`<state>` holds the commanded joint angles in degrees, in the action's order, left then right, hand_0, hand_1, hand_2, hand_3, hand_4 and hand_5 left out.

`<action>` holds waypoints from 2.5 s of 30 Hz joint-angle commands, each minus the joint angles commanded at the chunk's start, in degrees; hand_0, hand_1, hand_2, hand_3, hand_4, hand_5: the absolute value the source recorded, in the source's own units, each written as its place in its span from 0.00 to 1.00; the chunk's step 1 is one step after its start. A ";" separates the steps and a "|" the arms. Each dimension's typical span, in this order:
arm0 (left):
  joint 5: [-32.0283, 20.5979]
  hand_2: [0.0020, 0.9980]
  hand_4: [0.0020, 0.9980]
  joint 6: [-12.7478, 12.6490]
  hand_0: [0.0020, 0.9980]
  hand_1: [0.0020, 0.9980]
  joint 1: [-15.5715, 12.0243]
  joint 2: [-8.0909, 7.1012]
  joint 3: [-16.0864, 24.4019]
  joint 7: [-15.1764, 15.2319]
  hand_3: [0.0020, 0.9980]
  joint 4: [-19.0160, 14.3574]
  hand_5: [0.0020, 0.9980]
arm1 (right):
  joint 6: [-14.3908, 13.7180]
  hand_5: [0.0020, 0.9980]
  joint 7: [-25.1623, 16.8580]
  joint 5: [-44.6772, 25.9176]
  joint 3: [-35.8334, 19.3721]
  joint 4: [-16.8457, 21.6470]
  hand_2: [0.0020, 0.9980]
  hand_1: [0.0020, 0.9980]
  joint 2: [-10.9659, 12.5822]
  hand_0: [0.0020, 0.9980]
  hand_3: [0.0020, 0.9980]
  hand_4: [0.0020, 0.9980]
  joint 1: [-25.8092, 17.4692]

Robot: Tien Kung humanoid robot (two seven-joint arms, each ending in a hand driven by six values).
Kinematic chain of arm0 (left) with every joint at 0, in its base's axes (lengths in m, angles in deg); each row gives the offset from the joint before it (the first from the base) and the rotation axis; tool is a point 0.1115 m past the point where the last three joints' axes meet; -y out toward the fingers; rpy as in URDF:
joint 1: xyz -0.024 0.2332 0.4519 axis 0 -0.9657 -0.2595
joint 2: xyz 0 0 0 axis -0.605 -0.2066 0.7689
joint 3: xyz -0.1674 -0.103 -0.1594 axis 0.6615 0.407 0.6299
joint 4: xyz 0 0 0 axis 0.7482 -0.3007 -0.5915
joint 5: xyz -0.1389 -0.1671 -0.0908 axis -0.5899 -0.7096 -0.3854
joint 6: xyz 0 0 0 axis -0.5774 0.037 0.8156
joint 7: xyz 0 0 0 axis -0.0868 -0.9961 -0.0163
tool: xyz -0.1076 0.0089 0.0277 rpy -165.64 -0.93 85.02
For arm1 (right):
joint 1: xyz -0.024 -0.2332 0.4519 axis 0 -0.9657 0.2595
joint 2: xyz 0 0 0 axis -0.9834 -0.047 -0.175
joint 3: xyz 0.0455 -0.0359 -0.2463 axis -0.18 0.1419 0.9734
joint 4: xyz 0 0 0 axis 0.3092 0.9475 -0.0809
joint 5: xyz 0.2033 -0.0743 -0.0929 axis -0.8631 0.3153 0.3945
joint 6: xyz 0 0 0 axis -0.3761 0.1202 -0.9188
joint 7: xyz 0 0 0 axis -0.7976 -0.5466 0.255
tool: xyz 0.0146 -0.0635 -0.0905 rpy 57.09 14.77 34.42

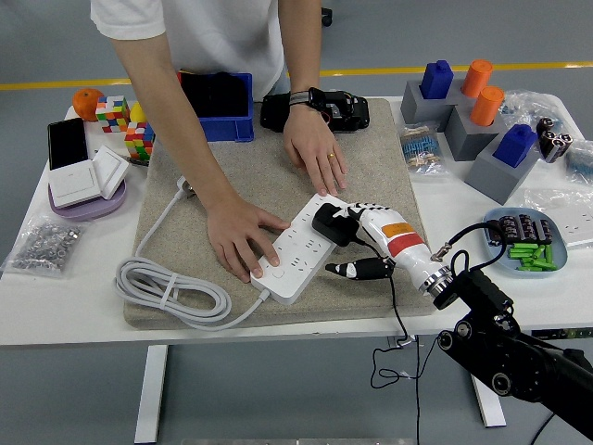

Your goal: Press the white button,pick up the black plug,place it near the board,insert it into the board

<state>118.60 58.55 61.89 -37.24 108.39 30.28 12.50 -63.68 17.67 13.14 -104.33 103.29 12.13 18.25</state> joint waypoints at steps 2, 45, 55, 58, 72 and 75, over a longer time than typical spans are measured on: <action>-0.02 0.65 0.56 -0.01 0.70 0.67 -0.03 -0.01 0.01 0.00 0.65 0.00 0.17 | 0.02 0.26 -0.01 -0.15 0.78 -0.17 0.67 0.75 -0.09 0.78 0.65 1.00 0.36; -1.00 0.65 0.56 -0.59 0.70 0.67 0.34 0.37 0.65 0.14 0.65 0.00 0.18 | 2.55 0.27 4.05 5.25 -32.59 26.07 0.68 0.75 9.75 0.79 0.65 1.00 -18.60; -0.46 0.65 0.56 -0.23 0.70 0.67 2.24 -0.17 -0.80 0.13 0.65 0.00 0.18 | 2.89 0.27 4.57 6.17 -49.20 27.44 0.68 0.75 7.94 0.80 0.65 1.00 -26.49; 0.69 0.65 0.56 -0.22 0.70 0.67 2.35 -0.68 -0.07 0.23 0.65 0.00 0.18 | 3.00 0.28 4.57 6.50 -52.32 27.57 0.68 0.75 7.12 0.80 0.66 1.00 -28.05; -0.29 0.65 0.56 -0.25 0.70 0.67 0.35 0.57 -0.26 0.26 0.65 0.00 0.18 | 3.55 0.31 5.23 3.84 -59.48 29.09 0.68 0.75 3.86 0.80 0.68 1.00 -32.49; -0.28 0.65 0.56 -0.28 0.70 0.67 0.25 0.50 -0.04 0.34 0.65 0.00 0.18 | 3.65 0.31 5.34 3.12 -60.19 28.80 0.69 0.76 3.59 0.80 0.69 1.00 -32.59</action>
<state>118.32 58.27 62.15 -36.74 108.35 30.63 12.50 -60.04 23.01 16.26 -164.52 132.09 15.72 -14.34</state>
